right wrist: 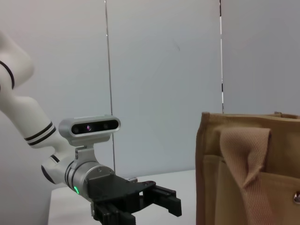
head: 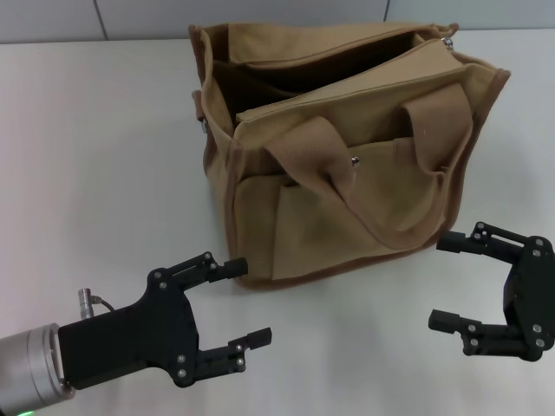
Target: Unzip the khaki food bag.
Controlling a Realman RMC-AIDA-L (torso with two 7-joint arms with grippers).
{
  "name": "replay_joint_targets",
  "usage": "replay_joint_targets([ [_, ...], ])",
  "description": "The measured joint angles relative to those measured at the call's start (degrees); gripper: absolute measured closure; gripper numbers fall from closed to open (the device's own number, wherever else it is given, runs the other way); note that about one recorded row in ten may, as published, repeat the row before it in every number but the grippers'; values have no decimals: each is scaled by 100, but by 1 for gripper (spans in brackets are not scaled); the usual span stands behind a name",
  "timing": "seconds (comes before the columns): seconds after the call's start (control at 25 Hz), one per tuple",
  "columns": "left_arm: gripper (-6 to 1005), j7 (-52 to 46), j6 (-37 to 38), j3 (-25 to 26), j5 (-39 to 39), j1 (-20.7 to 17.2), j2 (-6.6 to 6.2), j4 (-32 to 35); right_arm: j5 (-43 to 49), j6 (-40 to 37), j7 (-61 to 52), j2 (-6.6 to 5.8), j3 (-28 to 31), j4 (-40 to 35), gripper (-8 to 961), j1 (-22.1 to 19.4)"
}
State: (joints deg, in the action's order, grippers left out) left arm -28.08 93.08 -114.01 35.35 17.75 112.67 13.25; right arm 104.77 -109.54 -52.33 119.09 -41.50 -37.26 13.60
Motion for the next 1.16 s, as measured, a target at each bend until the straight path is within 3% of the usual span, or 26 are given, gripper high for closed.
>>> replay_joint_targets([
  [1.16, 229, 96, 129, 18, -35, -80, 0, 22, -1, 16, -56, 9, -10, 0, 108, 55],
])
